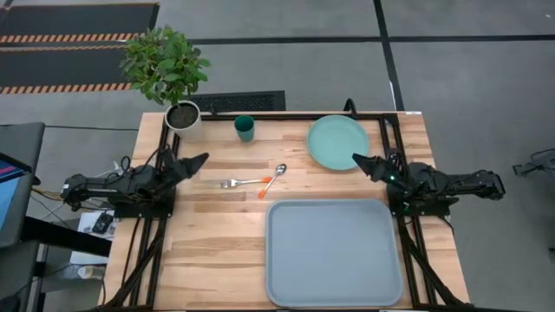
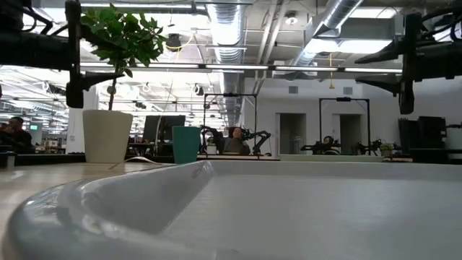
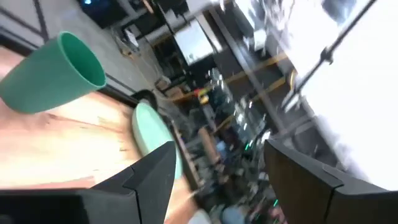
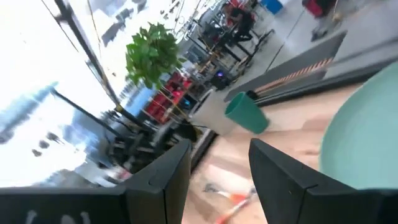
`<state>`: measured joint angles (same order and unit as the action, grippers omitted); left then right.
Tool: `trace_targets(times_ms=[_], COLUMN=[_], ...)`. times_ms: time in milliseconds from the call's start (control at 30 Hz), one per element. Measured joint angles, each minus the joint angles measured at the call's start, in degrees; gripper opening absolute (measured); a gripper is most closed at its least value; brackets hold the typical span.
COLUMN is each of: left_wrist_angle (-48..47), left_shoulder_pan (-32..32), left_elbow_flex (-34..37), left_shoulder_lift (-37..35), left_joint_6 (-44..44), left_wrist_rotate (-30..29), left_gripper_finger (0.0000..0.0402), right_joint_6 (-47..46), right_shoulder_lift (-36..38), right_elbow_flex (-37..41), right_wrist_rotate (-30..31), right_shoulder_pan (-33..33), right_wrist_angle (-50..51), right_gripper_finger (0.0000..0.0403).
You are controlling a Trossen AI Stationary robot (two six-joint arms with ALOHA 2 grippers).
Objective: Pick and place plate/cup/fork/spoon on tray
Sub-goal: Put the light blue plate on the blue serving tray
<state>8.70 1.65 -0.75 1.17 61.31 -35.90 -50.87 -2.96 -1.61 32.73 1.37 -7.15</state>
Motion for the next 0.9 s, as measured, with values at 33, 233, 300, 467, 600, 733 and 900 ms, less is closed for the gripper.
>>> trace_targets(times_ms=[33, 233, 300, 467, 600, 733, 900], left_wrist_angle=[0.0, 0.0, 1.0, 7.4, 14.1, 18.4, 18.7], left_shoulder_pan=[0.0, 0.0, 0.0, 0.0, 0.0, 0.0, 0.0], left_elbow_flex=[0.0, 0.0, 0.0, 0.0, 0.0, -0.4, -3.2], left_shoulder_lift=[0.0, 0.0, 0.0, 0.1, 0.1, 0.1, 0.2], left_joint_6=[1.6, 7.0, 8.5, 6.9, 3.6, 0.7, -0.7], left_wrist_rotate=[-1.0, -4.8, -5.4, -6.4, -8.1, -8.0, -3.7], left_gripper_finger=[0.0231, 0.0231, 0.0231, 0.0231, 0.0231, 0.0231, 0.0231], right_joint_6=[-0.5, -2.3, -2.7, 0.4, 7.3, 19.1, 34.8], right_shoulder_lift=[0.0, 0.0, 0.0, -0.1, -0.1, -3.6, -13.9], right_elbow_flex=[0.0, 0.0, 0.0, 0.2, -3.7, -12.1, -26.4], right_wrist_rotate=[0.2, -0.2, -0.4, -0.4, -2.1, -1.7, 6.6], right_shoulder_pan=[0.0, -0.6, -0.6, -1.5, -2.0, -2.0, -2.0], right_wrist_angle=[0.8, 6.1, 6.2, -0.1, -6.5, -6.5, -0.8], right_gripper_finger=[0.0189, 0.0191, 0.0191, 0.0191, 0.0188, 0.0188, 0.0188])
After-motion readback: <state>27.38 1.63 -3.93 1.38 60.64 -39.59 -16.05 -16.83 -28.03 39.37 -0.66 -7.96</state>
